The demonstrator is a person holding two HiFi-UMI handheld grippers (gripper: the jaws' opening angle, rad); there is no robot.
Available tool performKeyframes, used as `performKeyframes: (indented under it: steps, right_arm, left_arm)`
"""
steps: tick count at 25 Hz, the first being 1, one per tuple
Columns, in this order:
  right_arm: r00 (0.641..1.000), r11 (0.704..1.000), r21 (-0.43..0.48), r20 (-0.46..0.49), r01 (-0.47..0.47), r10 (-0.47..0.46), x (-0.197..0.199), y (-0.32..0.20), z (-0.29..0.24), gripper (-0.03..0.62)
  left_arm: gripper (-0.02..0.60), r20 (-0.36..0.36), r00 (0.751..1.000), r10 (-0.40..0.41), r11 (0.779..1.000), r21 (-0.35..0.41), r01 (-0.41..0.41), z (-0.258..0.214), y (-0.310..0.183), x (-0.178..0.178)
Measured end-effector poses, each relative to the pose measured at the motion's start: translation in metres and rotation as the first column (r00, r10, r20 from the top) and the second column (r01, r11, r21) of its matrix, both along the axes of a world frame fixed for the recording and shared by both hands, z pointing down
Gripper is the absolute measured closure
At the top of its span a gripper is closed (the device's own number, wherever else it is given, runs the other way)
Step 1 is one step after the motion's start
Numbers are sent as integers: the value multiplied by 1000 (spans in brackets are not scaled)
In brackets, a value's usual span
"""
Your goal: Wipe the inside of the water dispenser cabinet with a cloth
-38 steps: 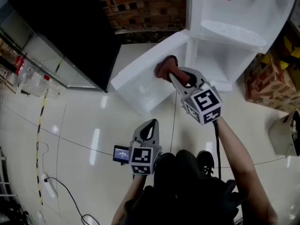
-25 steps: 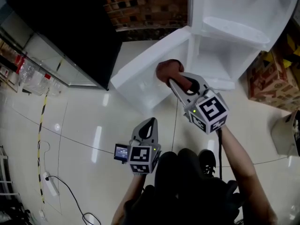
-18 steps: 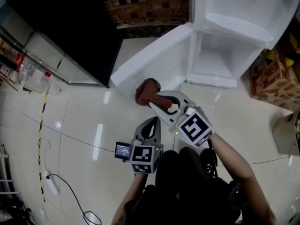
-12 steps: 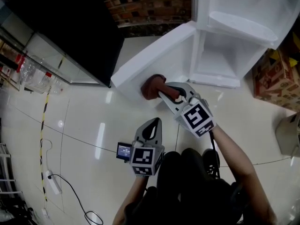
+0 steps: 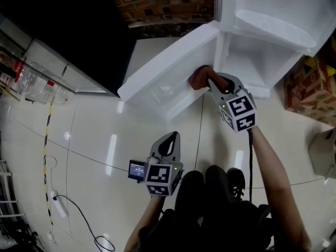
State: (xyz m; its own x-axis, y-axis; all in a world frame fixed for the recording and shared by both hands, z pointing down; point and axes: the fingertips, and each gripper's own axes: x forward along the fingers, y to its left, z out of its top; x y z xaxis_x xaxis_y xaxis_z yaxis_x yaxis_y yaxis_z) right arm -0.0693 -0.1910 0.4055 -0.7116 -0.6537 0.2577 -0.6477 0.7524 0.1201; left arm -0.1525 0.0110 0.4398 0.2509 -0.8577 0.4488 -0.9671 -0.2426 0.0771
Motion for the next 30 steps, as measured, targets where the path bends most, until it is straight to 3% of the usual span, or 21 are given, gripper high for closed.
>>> performKeyframes:
  steps: [4,7,11,15,18,22,26,30]
  right_arm:
    - [999,999,-6,27,37,-37,-7,12,-1,505]
    - [984,987,-10,75,160,-159,-37,54,-9,505]
    - [928,929,-33,76,368,-365,-84,123,0,505]
    - [889,886,-82,22,457,-457,-110,156,40,505]
    - [898,894,-112,-26,435,-440,-113,149,69,505]
    - [935,932,-127,-70,338,-349,-102,112,92,505]
    - [974,970,-143,-88,194,-208,-67,62,102,505]
    - [995,985,-163,-73,54,-67,-23,21,102,505]
  left_arm:
    - [601,3,1000,3,1000,-6,-3,2,-2,1]
    - [601,4,1000,-10,1000,-12,10,4,-5,-4]
    - [601,1,1000,-27,999,-20,27,8,-8,-8]
    - [601,0,999,-37,999,-25,37,10,-9,-12]
    - [601,3,999,-32,999,-24,32,10,-9,-11]
    - [601,7,999,-32,999,-30,32,13,-9,-14]
    - [601,4,999,-36,999,-35,36,16,-11,-16]
    - [601,-3,999,-43,998,-38,43,19,-18,-17]
